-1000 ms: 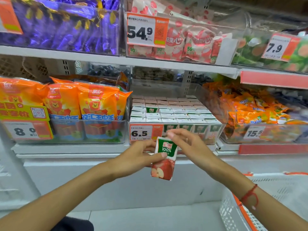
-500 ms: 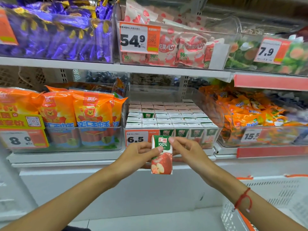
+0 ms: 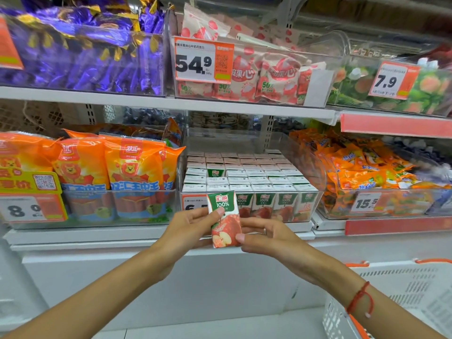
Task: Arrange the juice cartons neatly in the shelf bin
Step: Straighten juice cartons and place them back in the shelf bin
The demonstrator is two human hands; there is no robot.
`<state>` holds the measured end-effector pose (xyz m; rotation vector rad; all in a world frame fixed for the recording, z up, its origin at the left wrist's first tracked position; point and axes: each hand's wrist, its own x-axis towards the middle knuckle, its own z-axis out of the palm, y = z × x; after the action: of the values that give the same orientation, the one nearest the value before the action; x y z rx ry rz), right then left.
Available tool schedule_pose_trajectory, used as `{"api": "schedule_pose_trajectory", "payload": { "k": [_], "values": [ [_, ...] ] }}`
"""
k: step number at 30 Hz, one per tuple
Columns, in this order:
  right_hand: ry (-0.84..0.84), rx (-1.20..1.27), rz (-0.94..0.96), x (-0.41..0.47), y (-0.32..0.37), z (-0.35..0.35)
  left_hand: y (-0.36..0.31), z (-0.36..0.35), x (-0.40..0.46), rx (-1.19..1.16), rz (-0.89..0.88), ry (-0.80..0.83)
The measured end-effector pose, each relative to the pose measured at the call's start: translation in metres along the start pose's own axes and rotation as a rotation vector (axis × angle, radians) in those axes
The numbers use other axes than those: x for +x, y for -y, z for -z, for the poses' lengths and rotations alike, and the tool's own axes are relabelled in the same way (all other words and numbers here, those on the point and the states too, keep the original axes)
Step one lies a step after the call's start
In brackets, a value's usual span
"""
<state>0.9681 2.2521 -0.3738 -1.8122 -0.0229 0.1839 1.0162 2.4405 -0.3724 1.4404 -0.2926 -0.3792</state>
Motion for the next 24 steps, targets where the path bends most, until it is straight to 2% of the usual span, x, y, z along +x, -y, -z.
{"api": "schedule_pose_trajectory", "payload": {
  "k": [6,10,13,16,19,24],
  "values": [
    [-0.17,-0.106,0.082,0.001,0.002,-0.011,0.005,0.005,0.003,0.104,-0.099,-0.187],
    [-0.327,-0.201,0.158,0.001,0.002,-0.02,0.007,0.002,0.003,0.064,-0.071,-0.164],
    [-0.379,-0.301,0.187,0.002,0.002,-0.029,0.008,-0.002,0.004,0.047,-0.025,-0.14],
    [-0.314,-0.211,0.154,0.004,0.003,-0.026,0.004,0.002,0.004,-0.006,0.005,-0.142],
    [-0.188,-0.032,0.043,0.003,0.004,-0.017,0.001,0.006,0.004,-0.044,0.027,-0.094],
    [0.031,0.118,-0.087,0.003,0.007,-0.009,-0.002,0.002,0.002,-0.051,0.009,-0.046]
  ]
}}
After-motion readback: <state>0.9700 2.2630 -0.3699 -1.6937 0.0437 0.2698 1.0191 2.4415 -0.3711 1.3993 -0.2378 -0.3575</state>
